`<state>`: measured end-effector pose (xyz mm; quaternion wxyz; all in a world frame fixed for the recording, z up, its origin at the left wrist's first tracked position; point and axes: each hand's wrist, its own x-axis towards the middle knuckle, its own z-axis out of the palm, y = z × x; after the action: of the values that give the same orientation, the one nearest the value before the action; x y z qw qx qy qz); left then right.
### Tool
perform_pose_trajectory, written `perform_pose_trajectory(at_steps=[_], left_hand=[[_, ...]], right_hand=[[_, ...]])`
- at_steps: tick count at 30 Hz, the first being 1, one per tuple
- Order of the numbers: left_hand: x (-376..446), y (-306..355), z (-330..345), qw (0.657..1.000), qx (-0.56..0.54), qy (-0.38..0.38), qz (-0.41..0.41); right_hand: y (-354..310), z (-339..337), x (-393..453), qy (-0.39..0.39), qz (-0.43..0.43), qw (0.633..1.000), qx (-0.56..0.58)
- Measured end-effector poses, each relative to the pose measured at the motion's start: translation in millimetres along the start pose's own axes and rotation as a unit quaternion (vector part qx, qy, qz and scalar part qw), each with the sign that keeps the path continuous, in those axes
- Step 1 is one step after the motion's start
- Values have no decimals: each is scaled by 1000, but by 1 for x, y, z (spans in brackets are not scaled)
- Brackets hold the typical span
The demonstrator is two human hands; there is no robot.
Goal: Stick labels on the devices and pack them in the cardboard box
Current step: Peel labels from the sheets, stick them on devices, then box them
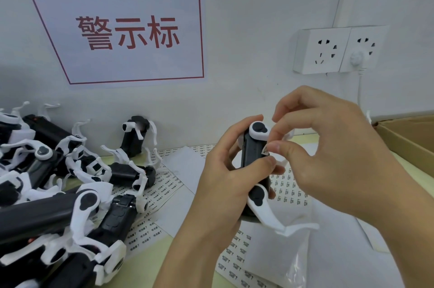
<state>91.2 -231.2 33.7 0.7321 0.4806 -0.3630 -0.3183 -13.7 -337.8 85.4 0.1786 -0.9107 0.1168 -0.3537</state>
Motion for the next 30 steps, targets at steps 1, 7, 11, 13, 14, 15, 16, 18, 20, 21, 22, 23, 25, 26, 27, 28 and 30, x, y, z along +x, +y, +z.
perform_pose_trajectory(at_steps=[1, 7, 11, 13, 14, 15, 16, 18, 20, 21, 22, 23, 25, 26, 27, 28, 30], left_hand=[[0, 0, 0, 1000, 1, 0, 0], [0, 2, 0, 1000, 7, 0, 11], [0, 3, -1, 1000, 4, 0, 17], [0, 3, 0, 1000, -2, -1, 20], [0, 3, 0, 1000, -2, -2, 20], [0, 3, 0, 1000, 0, -2, 20], [0, 4, 0, 1000, 1, -2, 20], [-1, 4, 0, 1000, 6, -1, 22], [-1, 5, -1, 1000, 14, 0, 24], [-1, 5, -1, 1000, 13, -1, 26], [-1, 6, -1, 1000, 11, -2, 28], [-1, 6, -2, 1000, 10, -2, 29], [-1, 7, -1, 999, 12, -1, 30], [-2, 7, -1, 999, 12, 0, 30], [-2, 7, -1, 999, 12, 0, 31], [-2, 7, 0, 999, 12, 0, 32], [-2, 8, 0, 999, 19, 1, 32]], right_hand=[[0, 0, 0, 3, -4, 1000, 0], [-1, 0, 1, 13, -19, 1000, -4], [0, 0, 0, 15, -23, 1000, -3], [0, 0, 0, 20, -27, 999, -3], [0, 0, 0, 22, -27, 999, -2], [0, 0, 0, 24, -27, 999, -1], [0, 0, 0, 25, -28, 999, 0], [0, 0, 0, 28, -31, 999, -1], [0, 0, 0, 32, -33, 999, 0], [0, 1, 0, 35, -36, 999, 0], [0, 1, 0, 38, -39, 998, -2], [0, 1, 1, 40, -43, 998, -3], [0, 2, 1, 43, -48, 998, -4], [0, 2, 1, 43, -49, 998, -3], [0, 2, 1, 44, -50, 998, -2], [0, 2, 1, 45, -50, 998, -2], [0, 2, 1, 47, -52, 997, 0]])
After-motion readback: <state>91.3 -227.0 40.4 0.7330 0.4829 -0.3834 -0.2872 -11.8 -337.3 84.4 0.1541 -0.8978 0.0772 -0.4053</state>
